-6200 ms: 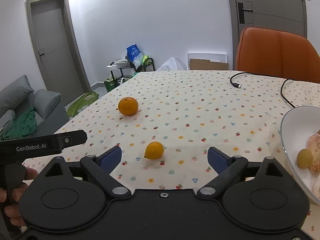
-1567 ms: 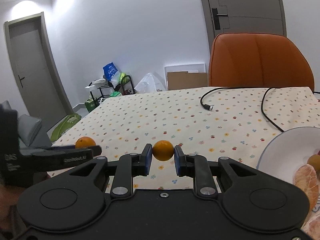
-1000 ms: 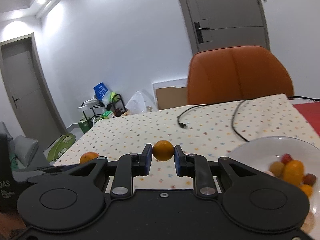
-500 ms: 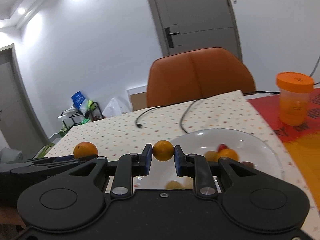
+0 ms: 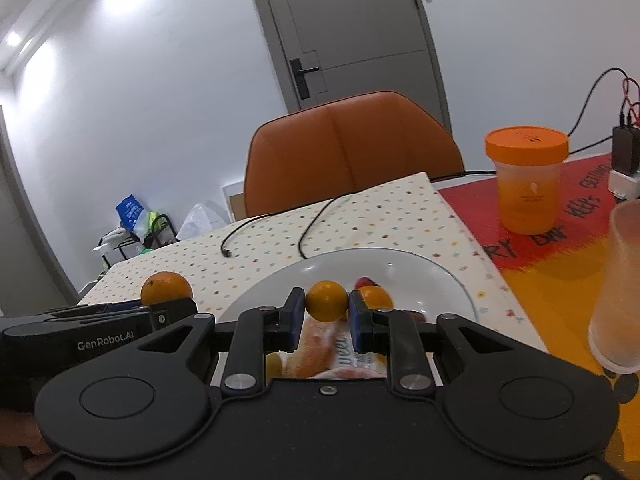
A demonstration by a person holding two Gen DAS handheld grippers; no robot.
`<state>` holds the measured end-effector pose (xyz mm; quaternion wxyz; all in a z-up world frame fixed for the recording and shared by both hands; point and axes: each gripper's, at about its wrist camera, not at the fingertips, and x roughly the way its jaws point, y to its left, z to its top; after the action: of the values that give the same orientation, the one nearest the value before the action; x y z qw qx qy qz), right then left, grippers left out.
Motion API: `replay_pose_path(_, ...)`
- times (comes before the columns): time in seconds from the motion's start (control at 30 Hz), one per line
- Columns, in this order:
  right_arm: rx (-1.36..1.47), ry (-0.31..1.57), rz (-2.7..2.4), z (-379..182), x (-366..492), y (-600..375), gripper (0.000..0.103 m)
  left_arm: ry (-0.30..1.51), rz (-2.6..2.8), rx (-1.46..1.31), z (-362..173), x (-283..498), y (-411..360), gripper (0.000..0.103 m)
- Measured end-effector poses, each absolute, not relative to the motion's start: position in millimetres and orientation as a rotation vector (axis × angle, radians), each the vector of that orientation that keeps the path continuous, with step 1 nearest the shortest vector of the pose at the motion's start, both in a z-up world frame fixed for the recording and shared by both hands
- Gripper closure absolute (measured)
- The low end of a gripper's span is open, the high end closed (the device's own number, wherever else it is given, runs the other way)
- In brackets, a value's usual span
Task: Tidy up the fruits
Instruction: 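Carry both oranges over the white bowl and open both tools to drop them, then withdraw both open tools up and away from the bowl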
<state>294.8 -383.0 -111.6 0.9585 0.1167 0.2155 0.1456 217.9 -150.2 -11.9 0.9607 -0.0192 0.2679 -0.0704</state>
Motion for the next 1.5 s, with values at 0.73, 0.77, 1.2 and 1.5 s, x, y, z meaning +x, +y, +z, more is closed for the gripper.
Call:
replay_pose_path(0.73, 0.248, 0.468, 0.287, -124, 305, -384, 0.069, 0.522, -0.134, -0.04, -4, 214, -144, 0.056)
replay_pose_path(0.77, 0.249, 0.468, 0.287, -124, 304, -384, 0.069, 0.524, -0.132, -0.037, -4, 213, -142, 0.052)
replay_pose_path(1.2, 0.279, 0.492, 0.278, -124, 279, -393, 0.069, 0.545, -0.078, -0.067, 0, 186, -120, 0.019)
replay_pose_path(1.5, 0.229, 0.482, 0.299, -110, 253, -381, 0.056, 0.53, -0.076, -0.08, 8, 156, -109, 0.01)
